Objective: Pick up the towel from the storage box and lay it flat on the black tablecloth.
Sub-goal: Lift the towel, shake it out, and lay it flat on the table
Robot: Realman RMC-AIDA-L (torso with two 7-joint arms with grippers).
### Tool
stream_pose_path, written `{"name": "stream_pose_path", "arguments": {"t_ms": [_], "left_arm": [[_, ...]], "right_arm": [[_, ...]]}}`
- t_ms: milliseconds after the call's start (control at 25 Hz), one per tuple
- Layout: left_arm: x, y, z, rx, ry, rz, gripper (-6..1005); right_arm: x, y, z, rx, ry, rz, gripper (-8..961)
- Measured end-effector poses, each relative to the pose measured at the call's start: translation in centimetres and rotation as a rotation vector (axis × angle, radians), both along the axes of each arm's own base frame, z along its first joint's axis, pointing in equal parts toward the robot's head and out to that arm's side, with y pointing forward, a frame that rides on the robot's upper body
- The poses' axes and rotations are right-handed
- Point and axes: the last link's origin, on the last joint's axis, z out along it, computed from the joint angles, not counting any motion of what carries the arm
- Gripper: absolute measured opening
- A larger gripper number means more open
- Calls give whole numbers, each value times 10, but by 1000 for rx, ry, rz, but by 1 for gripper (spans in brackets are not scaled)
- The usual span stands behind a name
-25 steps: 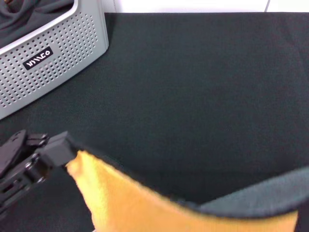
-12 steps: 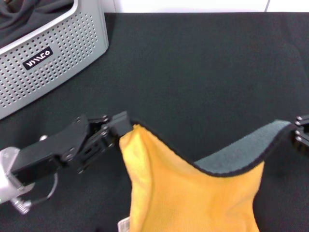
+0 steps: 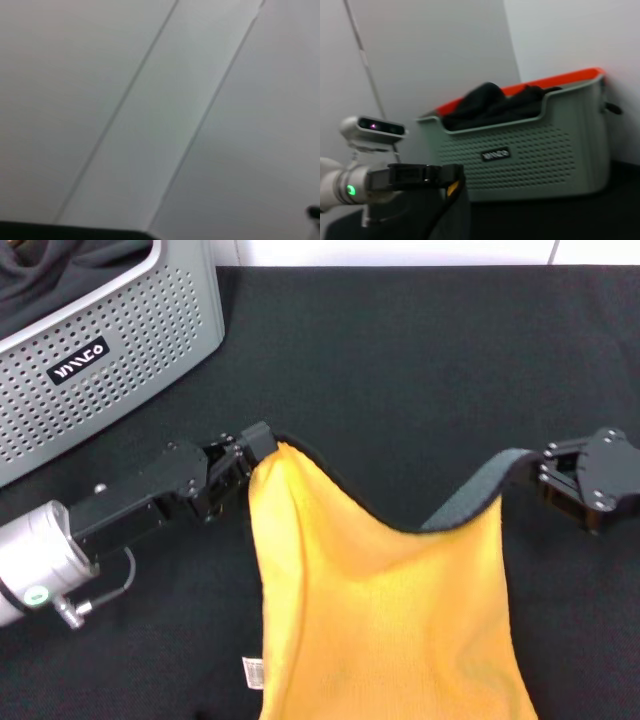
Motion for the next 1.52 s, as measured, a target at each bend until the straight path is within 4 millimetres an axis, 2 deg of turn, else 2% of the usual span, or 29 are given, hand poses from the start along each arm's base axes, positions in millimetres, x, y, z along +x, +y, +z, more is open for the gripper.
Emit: {"name": "stream_pose_path", "arguments": {"t_ms": [280,520,800,1000,1280,1520], "left_arm": [[-12,27,0,63,124,101,15],[-14,43,-6,75,185,151,15],[-20,60,-15,93,278,214,15],[-25,67,-16,132,311,264,15],[-20,69,-22,230,316,273,15],[-22,69,-27,244,356,275,15]], "right_arm": [[-1,25,-11,55,-47,-54,4],[-7,50,-30,56,-89,-106,5],[-7,70,-48,92,-172,-167,5],[-4,75,-52,117,-207,-196,5],[-3,79,-59,117,-198,-247,5],[-5,84,-63,109,-195,-271,4]]}}
